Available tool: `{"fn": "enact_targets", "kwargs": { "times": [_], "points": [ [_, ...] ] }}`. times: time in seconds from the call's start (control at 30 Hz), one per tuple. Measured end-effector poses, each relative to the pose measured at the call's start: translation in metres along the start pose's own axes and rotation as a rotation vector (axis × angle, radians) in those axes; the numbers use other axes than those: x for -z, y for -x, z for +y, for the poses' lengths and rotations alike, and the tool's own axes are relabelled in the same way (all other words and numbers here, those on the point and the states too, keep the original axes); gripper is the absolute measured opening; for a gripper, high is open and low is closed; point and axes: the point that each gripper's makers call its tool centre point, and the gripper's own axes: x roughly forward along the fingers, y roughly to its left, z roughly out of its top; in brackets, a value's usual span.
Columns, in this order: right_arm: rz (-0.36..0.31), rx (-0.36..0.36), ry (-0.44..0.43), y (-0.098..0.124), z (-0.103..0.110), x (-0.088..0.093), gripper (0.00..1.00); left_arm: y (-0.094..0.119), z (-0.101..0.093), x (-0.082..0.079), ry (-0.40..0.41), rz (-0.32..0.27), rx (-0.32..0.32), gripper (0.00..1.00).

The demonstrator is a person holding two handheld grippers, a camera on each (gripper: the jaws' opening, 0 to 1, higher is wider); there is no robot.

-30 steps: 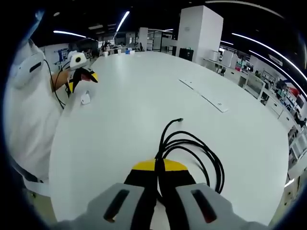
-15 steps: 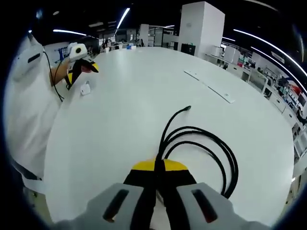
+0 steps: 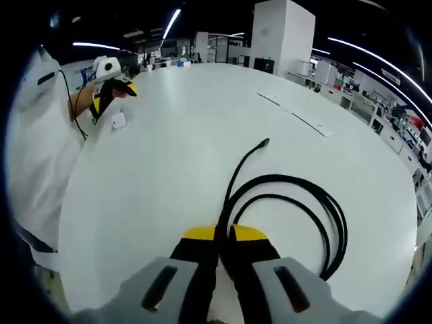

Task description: Plug the desk Type‑C cable into the charger adapter.

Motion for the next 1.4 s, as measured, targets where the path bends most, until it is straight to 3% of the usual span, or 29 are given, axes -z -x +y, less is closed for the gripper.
{"fn": "enact_targets", "kwargs": {
  "times": [0.3, 0.57, 0.73, 0.77, 0.93, 1.4],
  "points": [
    [0.011, -0.008, 0.006, -0.001, -0.001, 0.003, 0.11, 0.0, 0.001, 0.0, -0.001, 0.0, -0.002, 0.62],
    [0.008, -0.009, 0.005, 0.0, -0.014, 0.007, 0.12, 0.001, 0.001, -0.001, -0.001, 0.0, -0.003, 0.62],
    [0.008, -0.005, 0.014, 0.001, -0.015, 0.008, 0.03, 0.001, 0.001, -0.002, -0.004, 0.001, -0.005, 0.62],
    [0.003, -0.016, -0.018, 0.002, -0.014, 0.007, 0.01, 0.002, 0.001, -0.002, -0.004, 0.001, -0.006, 0.62],
    [0.012, -0.022, -0.015, -0.002, -0.006, 0.004, 0.0, 0.002, 0.001, -0.002, -0.006, 0.003, -0.006, 0.62],
    [-0.046, -0.022, -0.004, 0.016, -0.019, -0.004, 0.0, 0.001, 0.0, -0.005, -0.012, 0.003, -0.003, 0.62]
  ]
}}
